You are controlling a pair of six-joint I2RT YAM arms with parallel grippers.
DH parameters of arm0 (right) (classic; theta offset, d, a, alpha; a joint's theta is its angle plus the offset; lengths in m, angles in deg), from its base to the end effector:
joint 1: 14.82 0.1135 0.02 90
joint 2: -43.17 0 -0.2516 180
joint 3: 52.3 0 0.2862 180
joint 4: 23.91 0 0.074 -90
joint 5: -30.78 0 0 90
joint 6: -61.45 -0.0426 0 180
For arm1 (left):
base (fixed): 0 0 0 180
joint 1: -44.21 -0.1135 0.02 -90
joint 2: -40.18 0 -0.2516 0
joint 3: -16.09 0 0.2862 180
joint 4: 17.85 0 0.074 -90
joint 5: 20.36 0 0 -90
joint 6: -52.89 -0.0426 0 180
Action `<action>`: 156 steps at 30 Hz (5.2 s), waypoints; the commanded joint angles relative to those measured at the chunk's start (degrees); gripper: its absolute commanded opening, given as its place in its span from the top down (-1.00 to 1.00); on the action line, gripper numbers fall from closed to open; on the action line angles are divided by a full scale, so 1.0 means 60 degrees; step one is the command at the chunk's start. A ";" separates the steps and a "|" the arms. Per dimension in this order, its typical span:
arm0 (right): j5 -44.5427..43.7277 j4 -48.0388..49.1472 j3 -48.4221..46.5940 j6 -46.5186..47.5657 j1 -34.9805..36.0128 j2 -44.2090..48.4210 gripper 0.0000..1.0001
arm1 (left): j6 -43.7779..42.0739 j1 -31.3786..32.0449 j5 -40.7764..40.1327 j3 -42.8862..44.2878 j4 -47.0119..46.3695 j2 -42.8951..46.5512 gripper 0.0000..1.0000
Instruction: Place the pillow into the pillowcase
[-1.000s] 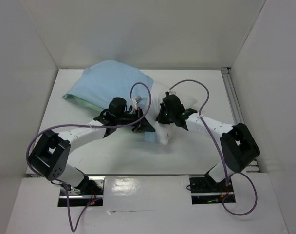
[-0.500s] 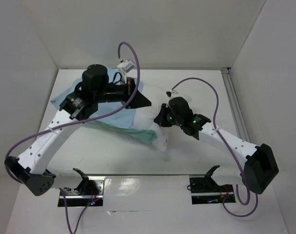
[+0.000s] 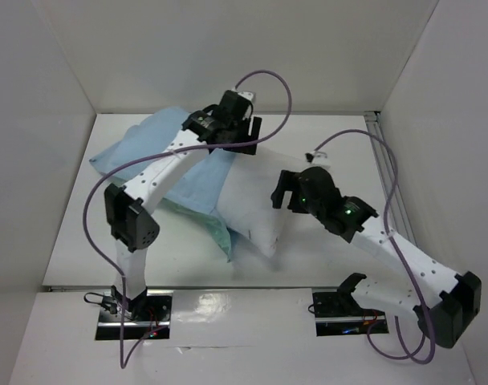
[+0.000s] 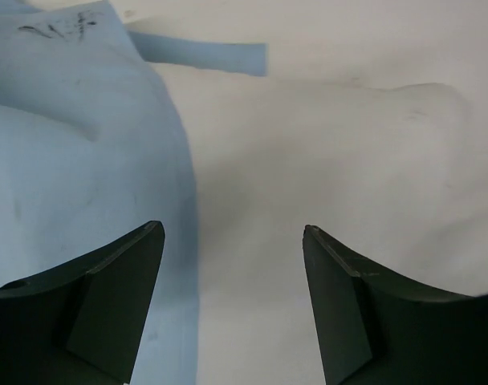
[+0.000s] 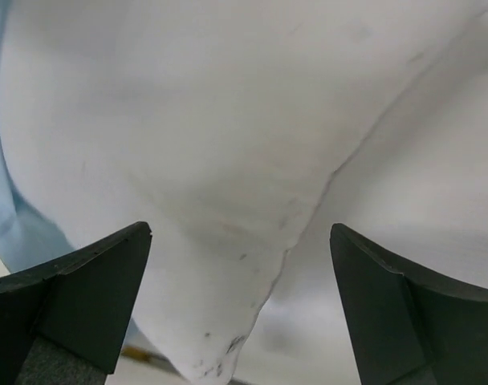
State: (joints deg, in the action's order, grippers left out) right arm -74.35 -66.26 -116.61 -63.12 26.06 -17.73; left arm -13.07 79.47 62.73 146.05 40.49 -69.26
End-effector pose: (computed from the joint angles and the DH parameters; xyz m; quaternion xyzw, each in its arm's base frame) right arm 0.2136 0.1702 0.2780 0.0074 0.8963 0.1674 0.4106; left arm 0.3815 -0.2635 0.3798 0.0613 0.8948 -0.1701 0.4083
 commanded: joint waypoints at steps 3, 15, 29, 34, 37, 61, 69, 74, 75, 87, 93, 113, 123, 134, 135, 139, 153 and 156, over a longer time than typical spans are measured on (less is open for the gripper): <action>0.1093 0.0116 0.0115 -0.0816 -0.2530 0.1068 -1.00 | -0.0898 0.0493 -0.3487 0.1917 0.1375 -0.1576 -0.65; 0.7664 0.4423 0.2097 -0.1931 -0.6054 -0.0947 -1.00 | -0.0812 0.0378 -0.5453 0.1699 0.1742 -0.2048 0.26; 0.8132 0.6668 -0.1620 -0.2208 -0.4398 -0.3398 1.00 | -0.0506 0.0172 0.2520 0.2519 -0.0451 -0.0452 1.00; 0.7212 0.5568 -0.4305 -0.1183 -0.3899 -0.2917 1.00 | 0.1704 0.0172 0.7579 0.2112 -0.3335 0.1027 1.00; 0.6699 0.5143 -0.4178 -0.0948 -0.3506 -0.2346 1.00 | 0.2671 0.0172 0.8154 0.1394 -0.5111 0.1701 1.00; 0.3300 0.6459 0.1539 -0.2046 0.0817 -0.2974 1.00 | 0.2323 -0.0121 0.8052 -0.0543 -0.4178 0.1572 1.00; 0.1484 0.6917 0.1347 -0.1564 0.1462 -0.1920 1.00 | 0.1621 -0.0121 0.6503 -0.1008 -0.2509 0.2931 1.00; 0.1147 0.5979 0.1172 -0.1094 0.1462 -0.1597 1.00 | 0.1620 -0.0121 0.5050 -0.2415 -0.1818 0.3958 1.00; 0.1146 0.5977 0.1172 -0.1094 0.1462 -0.1481 1.00 | 0.1707 -0.0121 0.4919 -0.2867 -0.1818 0.4075 1.00; 0.0548 0.2978 0.0644 -0.0875 0.1755 -0.0472 -0.67 | 0.0464 0.0055 0.5037 -0.2653 -0.0163 0.3752 -0.54; -0.0974 0.0589 0.0221 -0.1168 0.1873 0.1638 0.08 | 0.0374 -0.0953 0.2283 -0.2797 0.0116 0.4457 1.00; -0.3044 -0.2651 -0.8246 -0.0596 0.2048 -0.6722 -0.98 | 0.1136 -0.4955 0.5501 -0.9258 -0.6313 0.3434 -0.80; -0.2985 -0.2885 -0.8247 -0.1125 0.0821 -0.8045 1.00 | 0.1839 -0.5467 0.8768 -0.9169 -0.7618 0.1628 1.00; -0.4067 -0.1556 -1.3015 0.2477 -0.0400 -0.6227 1.00 | 0.4386 -0.5352 1.1625 -0.8219 -0.8438 0.5524 1.00; -0.4316 -0.1247 -1.3110 0.2741 -0.0166 -0.6038 1.00 | 0.4548 -0.5249 1.1714 -0.8218 -0.8439 0.5773 1.00; -0.4405 -0.0351 -1.1636 0.2907 0.0789 -0.5568 1.00 | 0.5455 -0.4970 1.1963 -0.8716 -0.8598 0.7106 1.00; -0.2152 0.1026 -0.5288 0.0970 0.0802 -0.5640 1.00 | 0.4902 -0.4237 1.1657 -1.0461 -0.5762 1.0375 1.00; -0.1946 0.0910 -0.5390 0.0971 0.1154 -0.5553 1.00 | 0.3529 -0.4237 1.0605 -0.9394 -0.4417 1.0288 0.44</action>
State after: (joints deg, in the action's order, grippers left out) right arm -88.65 -64.25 -148.32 -56.19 31.88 -51.07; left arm 14.95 52.70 123.44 80.42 10.37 -11.32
